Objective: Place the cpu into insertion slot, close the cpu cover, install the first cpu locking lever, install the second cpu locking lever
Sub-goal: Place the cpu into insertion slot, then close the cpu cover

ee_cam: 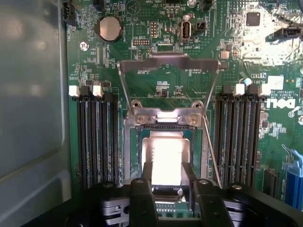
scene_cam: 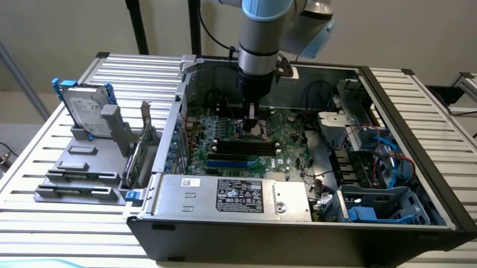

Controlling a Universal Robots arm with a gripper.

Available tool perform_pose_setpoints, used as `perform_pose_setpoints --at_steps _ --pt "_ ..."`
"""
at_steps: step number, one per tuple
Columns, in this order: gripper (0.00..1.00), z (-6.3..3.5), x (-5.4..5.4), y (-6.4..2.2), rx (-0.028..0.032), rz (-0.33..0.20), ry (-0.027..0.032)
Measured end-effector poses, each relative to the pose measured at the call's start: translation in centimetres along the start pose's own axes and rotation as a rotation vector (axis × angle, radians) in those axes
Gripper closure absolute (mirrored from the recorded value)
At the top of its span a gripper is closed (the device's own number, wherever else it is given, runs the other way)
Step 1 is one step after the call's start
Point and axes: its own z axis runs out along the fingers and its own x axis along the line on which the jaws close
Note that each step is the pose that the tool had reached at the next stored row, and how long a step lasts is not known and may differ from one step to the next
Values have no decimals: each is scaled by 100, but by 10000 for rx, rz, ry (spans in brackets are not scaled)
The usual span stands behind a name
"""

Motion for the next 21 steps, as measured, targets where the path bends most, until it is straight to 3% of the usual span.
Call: perform_pose_setpoints --at_steps 1,3,4,7,21 --pt "64 -8 -4 -26 1 0 -1" --pt "76 -25 -12 -93 0 1 -1" --pt "76 -32 -16 -127 0 0 -2" --pt "89 -54 -22 -211 -3 1 -3" --pt "89 -60 -23 -235 -8 0 -1"
